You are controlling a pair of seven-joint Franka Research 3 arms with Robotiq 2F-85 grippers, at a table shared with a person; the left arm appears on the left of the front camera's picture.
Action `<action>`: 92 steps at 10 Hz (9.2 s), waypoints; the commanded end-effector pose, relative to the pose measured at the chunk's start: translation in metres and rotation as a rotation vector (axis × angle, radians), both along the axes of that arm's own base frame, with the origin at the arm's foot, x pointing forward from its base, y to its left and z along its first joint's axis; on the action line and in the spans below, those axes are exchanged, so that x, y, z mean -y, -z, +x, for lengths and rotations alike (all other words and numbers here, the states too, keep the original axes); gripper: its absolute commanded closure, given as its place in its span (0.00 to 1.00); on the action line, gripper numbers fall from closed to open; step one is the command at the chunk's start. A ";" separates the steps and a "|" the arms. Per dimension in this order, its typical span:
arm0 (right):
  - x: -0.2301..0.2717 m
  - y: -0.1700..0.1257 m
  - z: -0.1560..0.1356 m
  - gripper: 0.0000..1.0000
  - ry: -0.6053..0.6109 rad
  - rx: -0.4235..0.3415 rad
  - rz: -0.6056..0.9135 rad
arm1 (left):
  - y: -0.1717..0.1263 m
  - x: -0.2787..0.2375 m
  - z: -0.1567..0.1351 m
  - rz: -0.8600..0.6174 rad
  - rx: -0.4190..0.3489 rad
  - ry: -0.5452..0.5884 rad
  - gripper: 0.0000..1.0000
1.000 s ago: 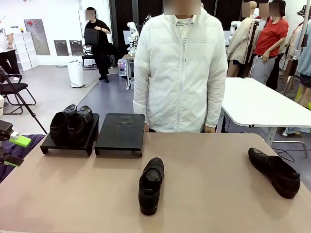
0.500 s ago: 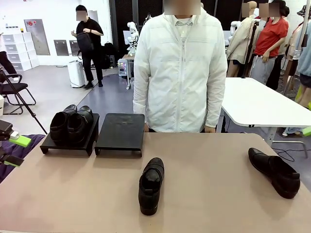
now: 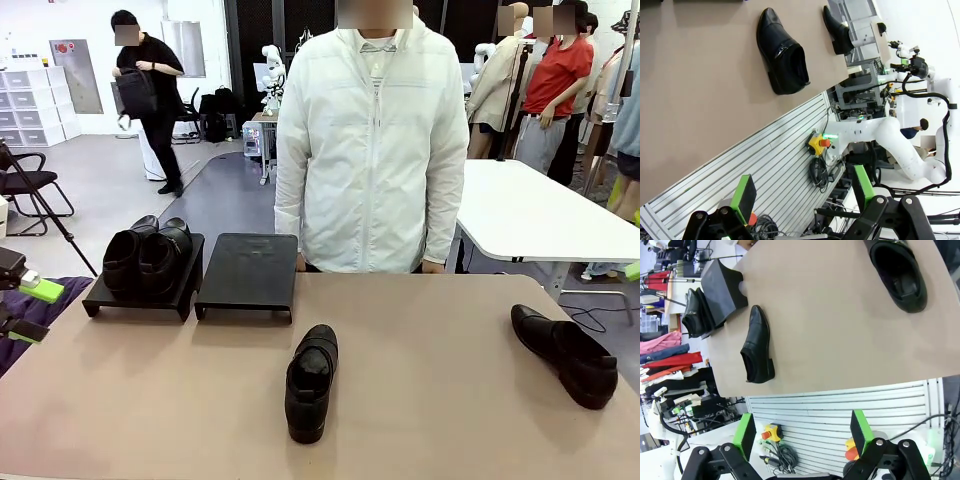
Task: Organize the shoes by placing them on the stand.
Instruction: Place the Shoe from the middle of the table onto the Shoes Stand.
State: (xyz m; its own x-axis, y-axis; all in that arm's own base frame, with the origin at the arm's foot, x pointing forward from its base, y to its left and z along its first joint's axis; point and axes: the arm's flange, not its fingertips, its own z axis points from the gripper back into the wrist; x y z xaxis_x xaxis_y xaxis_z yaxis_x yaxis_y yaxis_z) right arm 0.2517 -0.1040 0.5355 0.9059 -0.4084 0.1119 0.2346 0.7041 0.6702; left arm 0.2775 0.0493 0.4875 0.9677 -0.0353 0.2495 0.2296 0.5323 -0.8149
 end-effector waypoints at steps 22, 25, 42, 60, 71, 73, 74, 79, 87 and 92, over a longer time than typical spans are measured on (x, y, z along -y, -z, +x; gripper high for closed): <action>0.003 -0.003 -0.001 0.00 -0.023 0.024 0.019 | 0.076 0.510 0.076 0.852 0.012 0.130 0.00; 0.003 -0.003 -0.001 0.00 -0.023 0.024 0.019 | 0.115 0.515 0.092 0.905 0.022 0.059 0.00; 0.003 -0.003 -0.001 0.00 -0.023 0.024 0.019 | 0.130 0.494 0.111 1.013 -0.036 -0.029 1.00; 0.003 -0.003 -0.001 0.00 -0.023 0.024 0.019 | -0.001 0.331 0.100 0.971 0.357 -0.312 1.00; 0.003 -0.003 -0.001 0.00 -0.023 0.024 0.019 | 0.023 0.321 0.327 1.147 0.435 -0.364 1.00; 0.003 -0.003 -0.001 0.00 -0.023 0.024 0.019 | 0.031 0.322 0.330 1.183 0.381 -0.358 1.00; 0.003 -0.003 -0.001 0.00 -0.023 0.024 0.019 | 0.032 0.322 0.331 1.197 0.363 -0.349 1.00; 0.003 -0.003 -0.001 0.00 -0.023 0.024 0.019 | 0.046 0.324 0.338 1.244 0.263 -0.333 1.00; 0.003 -0.003 -0.001 0.00 -0.023 0.024 0.019 | 0.014 0.310 0.302 1.208 0.235 -0.367 0.00; 0.003 -0.003 -0.001 0.00 -0.023 0.024 0.019 | -0.030 0.234 0.173 0.710 0.149 0.176 0.00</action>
